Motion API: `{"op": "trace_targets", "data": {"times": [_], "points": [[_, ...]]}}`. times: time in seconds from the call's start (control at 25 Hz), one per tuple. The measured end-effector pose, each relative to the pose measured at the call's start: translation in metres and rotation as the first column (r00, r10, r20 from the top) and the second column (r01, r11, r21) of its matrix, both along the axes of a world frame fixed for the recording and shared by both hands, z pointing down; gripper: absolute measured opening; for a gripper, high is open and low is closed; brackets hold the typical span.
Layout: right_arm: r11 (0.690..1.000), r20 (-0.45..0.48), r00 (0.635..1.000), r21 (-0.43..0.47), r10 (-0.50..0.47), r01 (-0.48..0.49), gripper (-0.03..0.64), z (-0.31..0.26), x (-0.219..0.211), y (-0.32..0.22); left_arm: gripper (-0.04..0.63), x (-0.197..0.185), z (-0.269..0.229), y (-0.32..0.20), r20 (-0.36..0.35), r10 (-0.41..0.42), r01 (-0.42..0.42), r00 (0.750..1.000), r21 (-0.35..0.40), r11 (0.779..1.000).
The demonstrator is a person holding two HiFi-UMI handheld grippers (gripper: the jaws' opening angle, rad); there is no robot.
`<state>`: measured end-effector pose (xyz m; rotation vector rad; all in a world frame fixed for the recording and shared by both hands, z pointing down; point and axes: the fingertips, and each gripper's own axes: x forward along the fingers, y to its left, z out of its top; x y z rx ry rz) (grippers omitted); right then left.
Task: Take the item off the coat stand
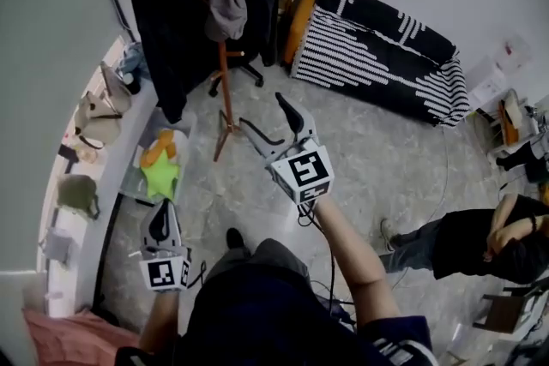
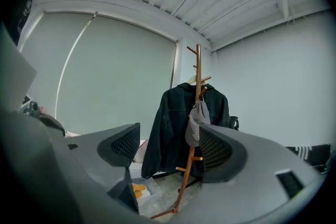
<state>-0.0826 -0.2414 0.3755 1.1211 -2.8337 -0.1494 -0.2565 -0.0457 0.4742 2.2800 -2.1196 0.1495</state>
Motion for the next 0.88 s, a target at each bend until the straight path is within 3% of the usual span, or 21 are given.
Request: {"op": "trace_targets", "data": {"times": [0.24, 0.52, 0.88], "points": [[1.0, -0.015, 1.0, 0.01, -0.003, 0.003, 0.35, -0.001, -0.027, -0.106, 0.025, -0.018, 0.005, -0.083, 0.018, -0.013, 0.013, 1.0, -0.003, 1.0], [0.997, -0.021, 0.997, -0.01, -0.077, 0.077, 0.347, 0.003, -0.05, -0.215, 0.025, -0.026, 0.008, -0.165, 0.016, -0.127, 0.128, 0.992, -0.01, 0.992], [0.992, -0.11, 0.986, -0.042, -0.122, 0.118, 0.347, 0.026, -0.092, -0.329, 0.025, -0.028, 0.019, -0.23, 0.031, -0.153, 0.154, 0.988, -0.023, 0.988]]}}
